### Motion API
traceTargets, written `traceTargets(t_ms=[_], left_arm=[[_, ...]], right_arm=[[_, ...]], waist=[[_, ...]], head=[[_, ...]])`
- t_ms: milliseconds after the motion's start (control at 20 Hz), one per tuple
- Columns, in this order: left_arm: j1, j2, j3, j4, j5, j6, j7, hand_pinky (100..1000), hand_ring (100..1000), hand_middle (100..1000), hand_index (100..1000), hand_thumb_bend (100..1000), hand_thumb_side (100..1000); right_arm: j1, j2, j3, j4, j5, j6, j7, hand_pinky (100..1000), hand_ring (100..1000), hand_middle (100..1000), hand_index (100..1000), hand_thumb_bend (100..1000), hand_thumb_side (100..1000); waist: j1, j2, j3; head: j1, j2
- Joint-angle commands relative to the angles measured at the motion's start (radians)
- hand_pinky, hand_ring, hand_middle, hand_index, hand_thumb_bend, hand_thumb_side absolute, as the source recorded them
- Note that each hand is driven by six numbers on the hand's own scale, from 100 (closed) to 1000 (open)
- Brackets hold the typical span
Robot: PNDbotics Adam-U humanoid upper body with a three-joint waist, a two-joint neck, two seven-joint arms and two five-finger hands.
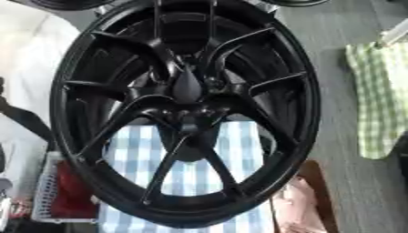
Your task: Pull the pin out of the wheel hub.
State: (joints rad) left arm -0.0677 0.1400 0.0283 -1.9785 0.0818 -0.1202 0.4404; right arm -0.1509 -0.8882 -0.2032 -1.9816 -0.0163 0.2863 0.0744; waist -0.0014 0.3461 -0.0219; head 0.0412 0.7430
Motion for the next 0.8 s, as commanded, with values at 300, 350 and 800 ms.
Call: traceTargets(t_ms=[300, 350, 800], left_arm=[[-0.017, 0.019, 0.019, -0.022, -0.012, -0.026, 0.019, 858, 717, 665, 769, 106, 734], [-0.018, 0.019, 0.02, -0.022, -0.012, -0.028, 0.02, 858, 716, 665, 769, 105, 733], [-0.021, 0.014, 0.021, -0.022, -0.014, -0.027, 0.022, 858, 718, 667, 771, 113, 738]], right_arm=[[0.168, 0.13, -0.049, -0.018, 0.212, -0.014, -0.148, 657, 556, 360, 575, 100, 374], [0.182, 0.148, -0.05, -0.018, 0.243, -0.001, -0.162, 695, 600, 414, 624, 100, 307], [0.249, 0.251, -0.053, -0.018, 0.4, 0.097, -0.066, 950, 937, 803, 894, 100, 165]], waist=[[0.027, 0.002, 0.018], [0.029, 0.003, 0.02], [0.035, 0.007, 0.026]], head=[[-0.009, -0.022], [-0.012, -0.024], [-0.019, -0.027]])
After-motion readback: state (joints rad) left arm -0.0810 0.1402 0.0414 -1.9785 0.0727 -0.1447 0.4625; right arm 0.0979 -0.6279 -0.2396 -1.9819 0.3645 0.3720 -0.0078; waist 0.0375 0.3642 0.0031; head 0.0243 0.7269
